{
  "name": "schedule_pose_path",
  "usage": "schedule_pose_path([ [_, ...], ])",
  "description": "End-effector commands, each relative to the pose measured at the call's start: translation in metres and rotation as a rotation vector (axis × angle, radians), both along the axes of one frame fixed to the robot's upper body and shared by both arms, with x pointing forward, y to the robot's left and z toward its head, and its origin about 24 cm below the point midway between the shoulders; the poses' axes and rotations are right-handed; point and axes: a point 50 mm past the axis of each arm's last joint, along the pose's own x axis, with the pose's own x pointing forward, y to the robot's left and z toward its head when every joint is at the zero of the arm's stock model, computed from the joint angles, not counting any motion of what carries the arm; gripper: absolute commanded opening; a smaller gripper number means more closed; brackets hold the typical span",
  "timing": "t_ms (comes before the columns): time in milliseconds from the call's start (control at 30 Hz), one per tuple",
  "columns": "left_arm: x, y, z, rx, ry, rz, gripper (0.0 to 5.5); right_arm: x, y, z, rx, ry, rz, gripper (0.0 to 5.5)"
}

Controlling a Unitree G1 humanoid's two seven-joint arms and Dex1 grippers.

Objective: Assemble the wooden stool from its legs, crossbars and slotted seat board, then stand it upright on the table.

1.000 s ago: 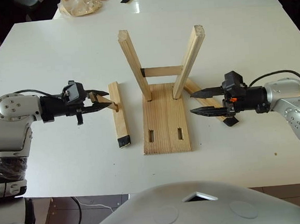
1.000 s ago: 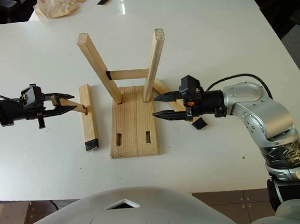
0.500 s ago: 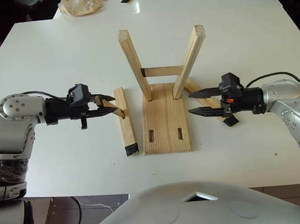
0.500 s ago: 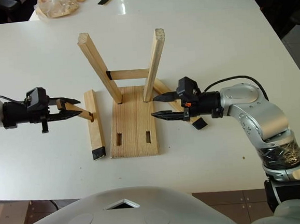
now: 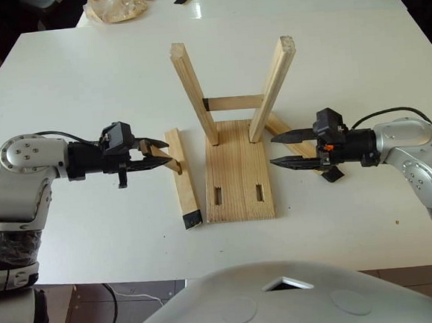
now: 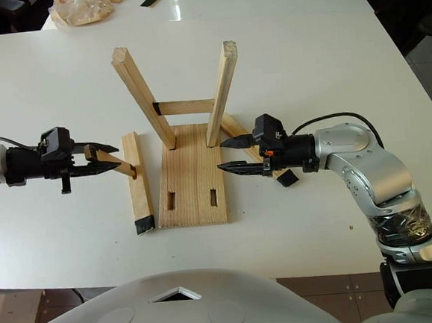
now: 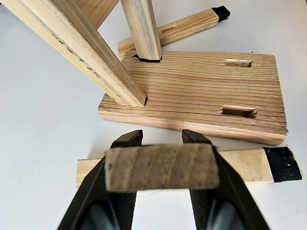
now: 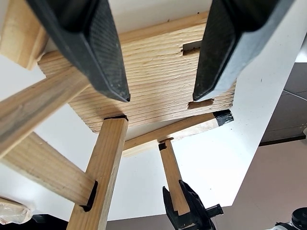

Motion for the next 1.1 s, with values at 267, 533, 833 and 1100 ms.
schedule_pose_path([
  [267, -0.003, -0.001, 0.017, 0.015, -0.022, -0.030, 1.31, -0.002, 0.002, -0.001, -0.012, -0.015, 0.006, 2.41],
  [533, -0.003, -0.006, 0.007, 0.029, -0.001, -0.041, 1.31, -0.003, 0.004, -0.006, -0.034, -0.018, 0.011, 2.41],
  [833, 0.000, -0.007, -0.012, 0.041, 0.041, -0.018, 1.31, -0.005, 0.005, -0.010, -0.045, -0.020, 0.014, 2.41],
  [1100, 0.005, -0.013, -0.007, 0.016, 0.050, 0.002, 1.31, -0.005, 0.006, -0.013, -0.058, -0.026, 0.014, 2.41],
])
